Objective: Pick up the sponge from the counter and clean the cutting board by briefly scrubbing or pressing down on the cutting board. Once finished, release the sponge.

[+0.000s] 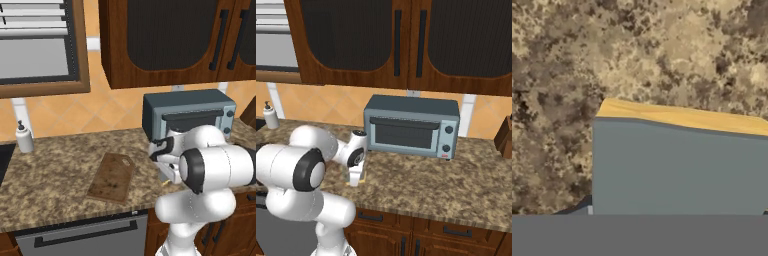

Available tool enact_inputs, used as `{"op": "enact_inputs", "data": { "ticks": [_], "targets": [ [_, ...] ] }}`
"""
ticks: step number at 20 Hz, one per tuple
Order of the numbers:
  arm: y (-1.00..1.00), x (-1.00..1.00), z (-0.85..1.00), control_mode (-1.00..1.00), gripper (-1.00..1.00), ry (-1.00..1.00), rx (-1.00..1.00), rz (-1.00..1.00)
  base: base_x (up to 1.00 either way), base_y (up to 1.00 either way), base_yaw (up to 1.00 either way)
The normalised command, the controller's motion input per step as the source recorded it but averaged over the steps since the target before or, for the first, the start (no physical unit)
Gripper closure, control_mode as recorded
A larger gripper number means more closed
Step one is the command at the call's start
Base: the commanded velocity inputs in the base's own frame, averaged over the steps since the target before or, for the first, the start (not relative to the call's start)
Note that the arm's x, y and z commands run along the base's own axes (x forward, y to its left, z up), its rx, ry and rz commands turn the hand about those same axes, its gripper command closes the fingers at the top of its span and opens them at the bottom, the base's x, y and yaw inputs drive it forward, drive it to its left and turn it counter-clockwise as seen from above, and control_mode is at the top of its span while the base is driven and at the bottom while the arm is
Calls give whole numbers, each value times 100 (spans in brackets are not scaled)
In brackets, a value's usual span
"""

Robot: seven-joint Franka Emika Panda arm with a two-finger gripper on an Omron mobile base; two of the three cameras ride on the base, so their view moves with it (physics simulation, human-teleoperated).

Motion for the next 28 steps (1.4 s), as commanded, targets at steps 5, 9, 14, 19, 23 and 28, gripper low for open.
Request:
{"op": "enact_inputs", "data": {
  "ticks": [5,9,14,19,23,28],
  "targets": [
    [0,7,-14,-100,-100,0,0,0,0,0,0],
    [0,-4,0,-100,-100,-2,0,0,0,0,0],
    [0,-14,-2,-100,-100,-9,-20,-2,0,0,0],
    [-20,-25,33,-100,-100,-3,-13,-2,0,0,0],
    [-25,-66,100,-100,-100,-14,9,6,0,0,0],
    [-12,-62,100,-100,-100,-14,15,13,0,0,0]
  ]
}}
